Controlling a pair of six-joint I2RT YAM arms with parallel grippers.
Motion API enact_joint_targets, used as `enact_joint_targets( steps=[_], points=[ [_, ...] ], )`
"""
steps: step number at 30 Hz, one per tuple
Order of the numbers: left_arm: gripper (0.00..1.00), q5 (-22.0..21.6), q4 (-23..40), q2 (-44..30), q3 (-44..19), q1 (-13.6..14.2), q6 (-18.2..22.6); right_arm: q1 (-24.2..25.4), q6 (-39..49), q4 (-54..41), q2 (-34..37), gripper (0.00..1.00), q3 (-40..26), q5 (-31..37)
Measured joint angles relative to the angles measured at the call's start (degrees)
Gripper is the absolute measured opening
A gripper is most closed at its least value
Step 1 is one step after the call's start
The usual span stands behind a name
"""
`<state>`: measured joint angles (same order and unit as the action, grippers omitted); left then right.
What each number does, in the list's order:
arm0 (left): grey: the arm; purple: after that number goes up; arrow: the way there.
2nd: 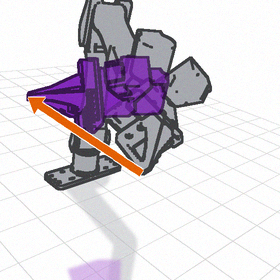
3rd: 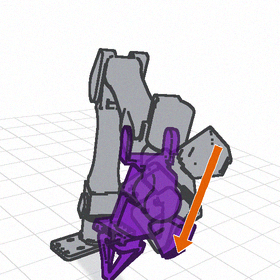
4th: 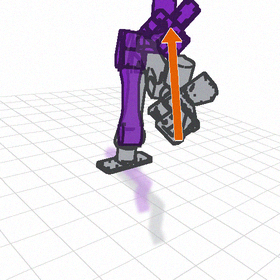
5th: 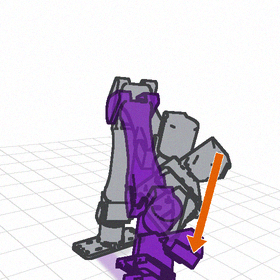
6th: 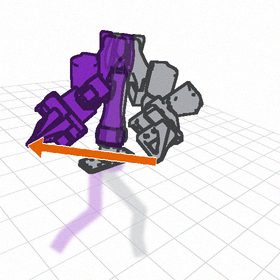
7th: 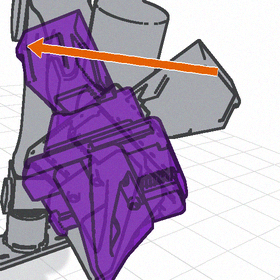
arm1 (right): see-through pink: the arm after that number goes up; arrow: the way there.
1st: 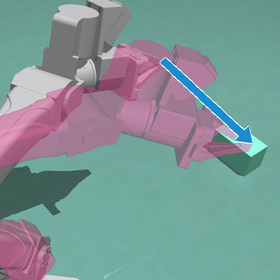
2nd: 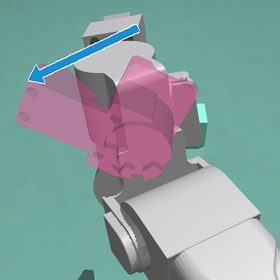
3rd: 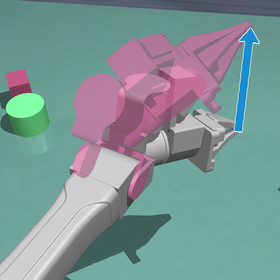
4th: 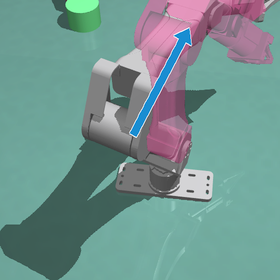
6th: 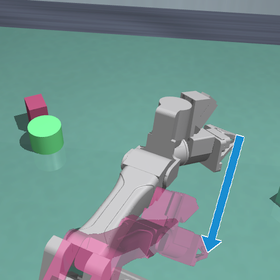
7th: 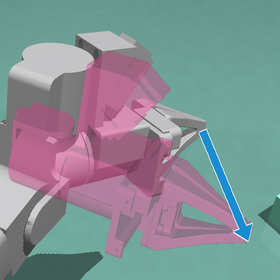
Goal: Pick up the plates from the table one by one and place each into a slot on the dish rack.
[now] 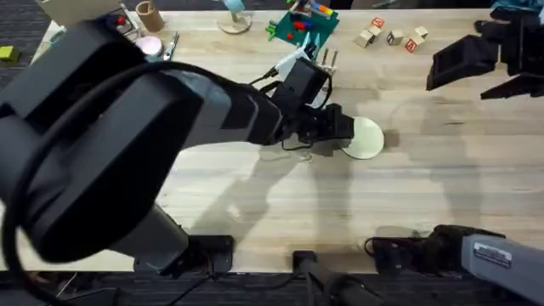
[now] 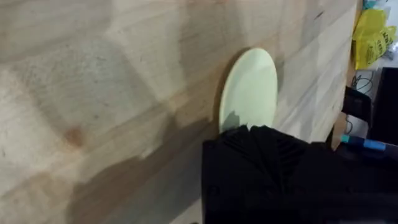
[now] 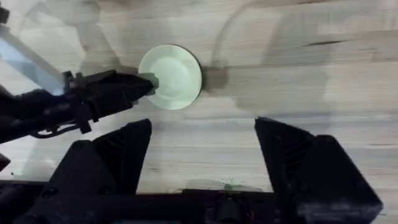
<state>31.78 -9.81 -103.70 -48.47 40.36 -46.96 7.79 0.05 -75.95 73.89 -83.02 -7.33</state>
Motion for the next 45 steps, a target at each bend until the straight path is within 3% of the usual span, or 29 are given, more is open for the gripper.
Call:
enact_joint_targets(
  steps=[13,30,45],
  points=[
    [0.043,2.97,-2.98,-3.51,-0.39,0.0,-0.03,0.0,0.02,0.01,0.0,0.995,0.0,-0.01],
    [0.043,2.98,-3.04,-3.56,-0.39,0.0,-0.04,0.96,0.78,0.14,0.0,0.995,1.2,-1.36],
    [0.043,2.96,-3.03,-3.56,-0.39,0.0,-0.04,20.46,11.2,7.19,0.0,0.995,16.32,-23.55]
  ],
)
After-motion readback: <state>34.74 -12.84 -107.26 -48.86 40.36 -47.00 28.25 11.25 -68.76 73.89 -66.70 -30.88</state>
